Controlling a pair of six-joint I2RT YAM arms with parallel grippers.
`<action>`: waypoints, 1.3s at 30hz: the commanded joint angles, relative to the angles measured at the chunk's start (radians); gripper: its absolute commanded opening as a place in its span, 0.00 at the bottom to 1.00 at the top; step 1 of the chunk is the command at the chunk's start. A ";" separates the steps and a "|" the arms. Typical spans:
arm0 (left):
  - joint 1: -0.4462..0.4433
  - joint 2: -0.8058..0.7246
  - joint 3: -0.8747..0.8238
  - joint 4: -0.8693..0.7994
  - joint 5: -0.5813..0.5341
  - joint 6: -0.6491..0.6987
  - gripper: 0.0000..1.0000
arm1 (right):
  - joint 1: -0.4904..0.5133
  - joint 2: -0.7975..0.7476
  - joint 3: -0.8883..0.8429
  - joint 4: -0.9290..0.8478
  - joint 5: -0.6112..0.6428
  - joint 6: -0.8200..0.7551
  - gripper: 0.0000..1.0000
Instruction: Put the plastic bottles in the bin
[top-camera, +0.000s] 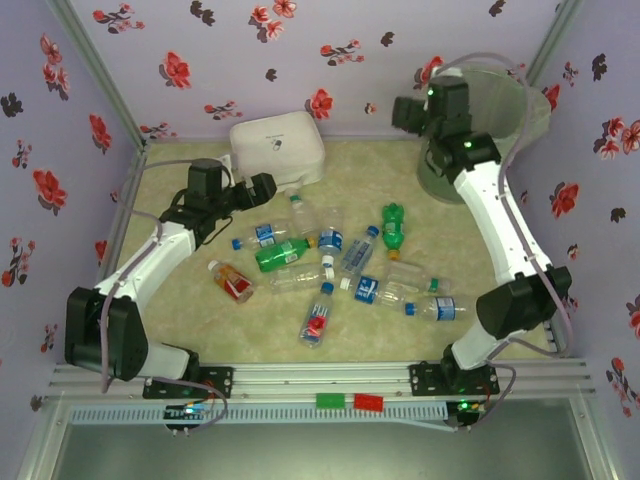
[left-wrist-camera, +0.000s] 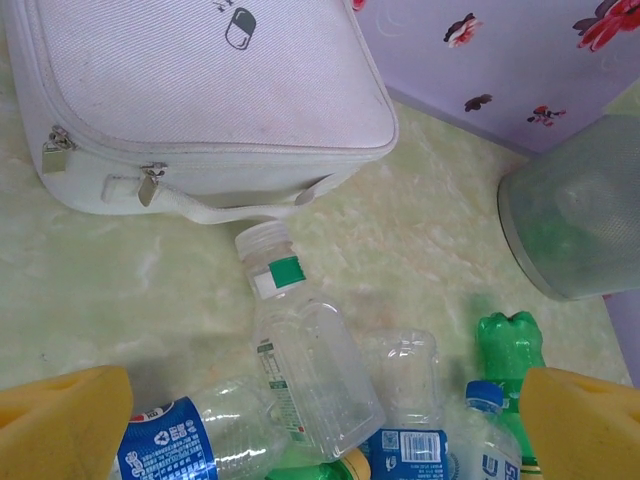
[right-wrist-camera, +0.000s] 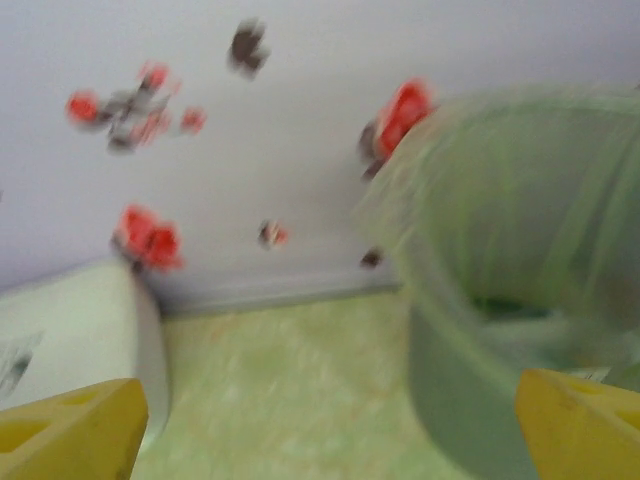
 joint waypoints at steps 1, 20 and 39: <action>-0.003 0.021 0.021 0.039 -0.015 -0.013 1.00 | 0.033 -0.025 -0.108 -0.125 -0.087 0.049 0.99; -0.046 0.198 0.093 0.031 0.009 -0.068 1.00 | 0.067 0.121 -0.449 -0.206 -0.089 0.142 1.00; -0.106 0.366 0.310 -0.198 -0.132 -0.083 1.00 | 0.013 0.349 -0.442 -0.102 -0.117 0.187 0.78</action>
